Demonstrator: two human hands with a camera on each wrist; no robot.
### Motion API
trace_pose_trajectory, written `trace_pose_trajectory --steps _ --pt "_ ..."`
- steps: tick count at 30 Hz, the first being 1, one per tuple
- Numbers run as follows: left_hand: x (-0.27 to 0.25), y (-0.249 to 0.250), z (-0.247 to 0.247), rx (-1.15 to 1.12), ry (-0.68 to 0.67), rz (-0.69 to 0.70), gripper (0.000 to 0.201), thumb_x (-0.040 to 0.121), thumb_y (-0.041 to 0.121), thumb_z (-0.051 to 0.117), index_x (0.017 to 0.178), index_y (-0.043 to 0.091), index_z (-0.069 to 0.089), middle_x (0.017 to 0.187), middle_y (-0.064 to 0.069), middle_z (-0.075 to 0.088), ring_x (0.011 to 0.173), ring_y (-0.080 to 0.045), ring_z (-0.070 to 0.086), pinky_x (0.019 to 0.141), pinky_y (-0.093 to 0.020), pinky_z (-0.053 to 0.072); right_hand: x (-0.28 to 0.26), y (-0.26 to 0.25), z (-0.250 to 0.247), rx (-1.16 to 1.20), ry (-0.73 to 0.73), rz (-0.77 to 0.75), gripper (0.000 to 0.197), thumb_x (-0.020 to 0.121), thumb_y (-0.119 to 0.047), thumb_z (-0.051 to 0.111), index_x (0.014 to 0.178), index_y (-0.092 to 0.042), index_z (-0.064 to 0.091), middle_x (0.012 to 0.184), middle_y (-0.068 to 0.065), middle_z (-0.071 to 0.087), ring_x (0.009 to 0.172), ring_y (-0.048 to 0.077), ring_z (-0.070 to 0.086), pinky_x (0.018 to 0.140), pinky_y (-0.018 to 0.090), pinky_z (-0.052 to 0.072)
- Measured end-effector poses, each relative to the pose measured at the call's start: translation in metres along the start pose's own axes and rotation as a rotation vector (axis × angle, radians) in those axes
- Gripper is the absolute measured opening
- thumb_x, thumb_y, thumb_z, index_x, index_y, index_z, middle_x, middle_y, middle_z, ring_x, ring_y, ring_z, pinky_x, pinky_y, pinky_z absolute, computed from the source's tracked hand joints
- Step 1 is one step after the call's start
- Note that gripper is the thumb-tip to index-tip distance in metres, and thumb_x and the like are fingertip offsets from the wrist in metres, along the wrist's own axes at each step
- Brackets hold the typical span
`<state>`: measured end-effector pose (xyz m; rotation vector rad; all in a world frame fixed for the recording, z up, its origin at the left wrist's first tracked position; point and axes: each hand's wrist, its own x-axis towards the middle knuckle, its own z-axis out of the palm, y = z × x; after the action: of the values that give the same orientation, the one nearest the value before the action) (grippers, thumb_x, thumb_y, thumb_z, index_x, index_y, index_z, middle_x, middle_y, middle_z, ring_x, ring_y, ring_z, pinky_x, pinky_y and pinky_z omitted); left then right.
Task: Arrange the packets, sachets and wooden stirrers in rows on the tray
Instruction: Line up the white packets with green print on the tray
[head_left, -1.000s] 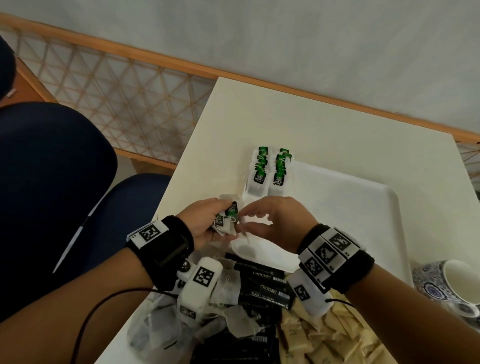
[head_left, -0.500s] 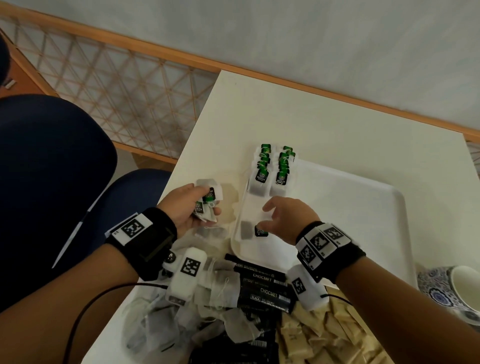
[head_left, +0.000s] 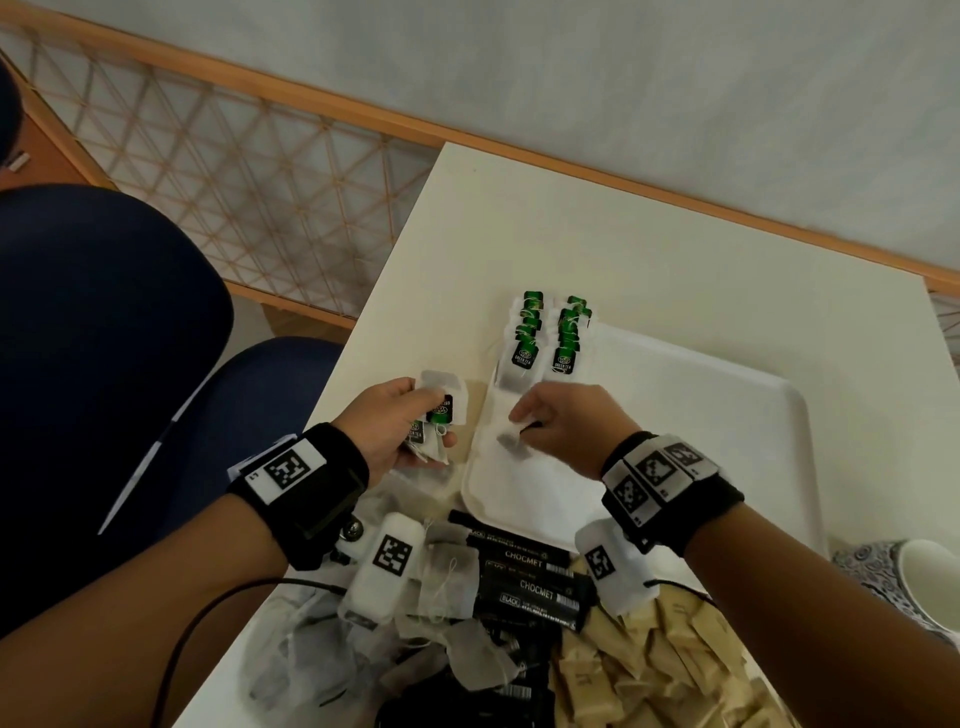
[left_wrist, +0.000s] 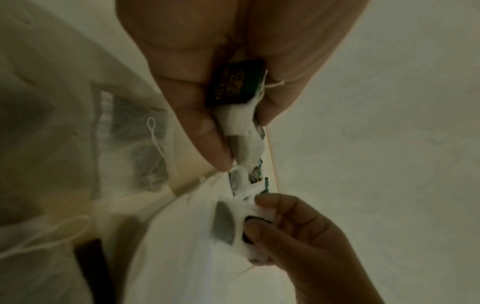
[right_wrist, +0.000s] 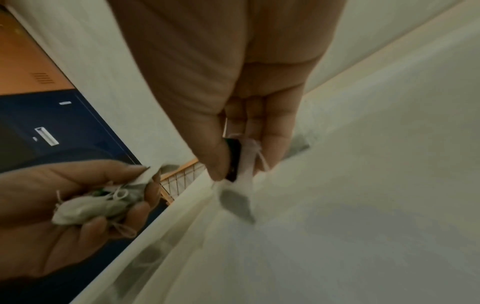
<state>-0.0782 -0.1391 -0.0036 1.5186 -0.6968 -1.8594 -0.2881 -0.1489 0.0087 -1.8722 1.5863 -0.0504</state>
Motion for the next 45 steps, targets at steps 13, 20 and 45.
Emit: trace_pose_trajectory --steps 13,20,45 --pt "0.003 0.008 0.003 -0.002 0.004 -0.003 0.015 0.098 0.022 0.050 0.104 0.013 0.059 0.091 -0.009 0.068 0.071 -0.021 0.068 0.050 -0.029 0.053 0.014 0.004 -0.034 0.048 0.224 -0.063 0.043 0.090 -0.003 0.046 0.117 -0.032 0.064 0.103 -0.004 0.072 0.098 0.012 0.064 0.086 0.029 0.050" --pt "0.005 0.008 0.001 -0.003 -0.003 -0.007 0.015 0.096 0.022 0.052 0.105 0.013 0.061 0.091 -0.008 0.068 0.069 -0.019 0.067 0.061 -0.036 0.057 0.019 0.002 -0.029 0.154 0.232 -0.070 0.026 0.083 -0.013 0.066 0.102 -0.031 0.068 0.076 -0.015 0.067 0.076 -0.005 0.058 0.076 0.016 0.045" --pt "0.007 0.015 0.018 0.014 -0.064 -0.034 0.027 0.100 0.030 0.041 0.098 0.014 0.062 0.075 -0.010 0.067 0.064 -0.021 0.065 0.053 -0.031 0.055 0.019 -0.023 -0.013 0.001 0.129 -0.336 0.036 0.079 -0.044 0.070 0.112 -0.032 0.065 0.109 -0.012 0.063 0.096 0.003 0.056 0.082 0.021 0.046"
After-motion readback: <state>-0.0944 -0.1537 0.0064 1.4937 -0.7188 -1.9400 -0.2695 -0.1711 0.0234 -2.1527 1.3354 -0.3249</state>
